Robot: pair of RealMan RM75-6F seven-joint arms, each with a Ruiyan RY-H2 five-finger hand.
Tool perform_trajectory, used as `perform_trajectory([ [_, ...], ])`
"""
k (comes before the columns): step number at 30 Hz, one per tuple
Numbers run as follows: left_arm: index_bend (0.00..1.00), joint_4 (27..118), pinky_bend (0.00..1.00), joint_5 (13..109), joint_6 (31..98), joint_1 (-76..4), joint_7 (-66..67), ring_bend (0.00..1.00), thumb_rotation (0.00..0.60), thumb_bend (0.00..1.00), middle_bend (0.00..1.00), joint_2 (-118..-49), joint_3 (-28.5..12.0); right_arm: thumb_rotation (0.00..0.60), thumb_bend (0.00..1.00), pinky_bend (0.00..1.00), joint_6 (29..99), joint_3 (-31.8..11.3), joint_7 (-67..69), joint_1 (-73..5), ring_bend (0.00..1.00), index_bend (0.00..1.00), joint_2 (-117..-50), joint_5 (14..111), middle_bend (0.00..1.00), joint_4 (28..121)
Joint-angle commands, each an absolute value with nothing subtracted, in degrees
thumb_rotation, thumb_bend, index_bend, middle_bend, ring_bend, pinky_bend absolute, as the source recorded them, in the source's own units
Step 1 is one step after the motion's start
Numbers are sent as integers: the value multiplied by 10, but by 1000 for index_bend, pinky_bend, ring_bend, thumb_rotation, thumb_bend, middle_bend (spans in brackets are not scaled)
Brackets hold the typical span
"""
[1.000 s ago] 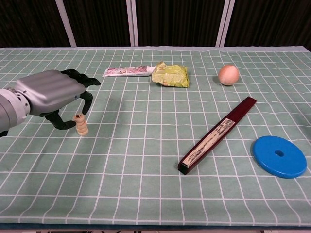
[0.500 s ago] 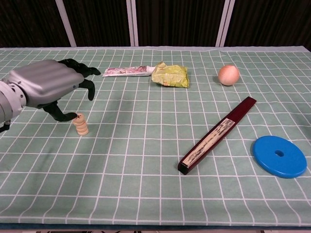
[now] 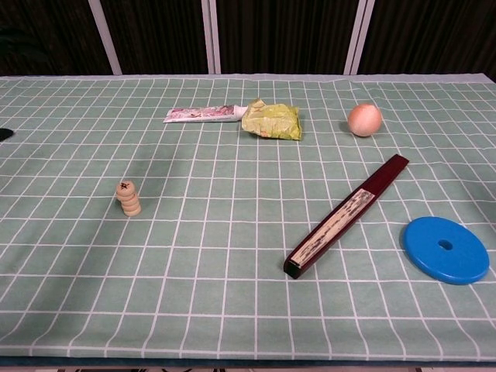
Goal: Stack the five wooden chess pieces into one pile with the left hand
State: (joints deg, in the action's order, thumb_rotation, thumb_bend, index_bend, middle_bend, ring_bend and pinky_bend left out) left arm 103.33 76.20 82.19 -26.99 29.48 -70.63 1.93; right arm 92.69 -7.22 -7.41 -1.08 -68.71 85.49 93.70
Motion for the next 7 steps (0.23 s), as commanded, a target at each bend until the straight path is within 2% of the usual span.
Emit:
perform_trajectory([
  [1, 74, 1019, 0, 789, 874, -211, 204, 0, 600, 279, 0, -649, 40, 600, 233, 0, 932, -65, -87, -13, 0, 81, -688, 874, 13, 927],
  [7, 50, 993, 0, 805, 899, -174, 149, 0, 600, 278, 0, -621, 45, 600, 233, 0, 925, -57, -89, -15, 0, 80, -686, 883, 13, 924],
])
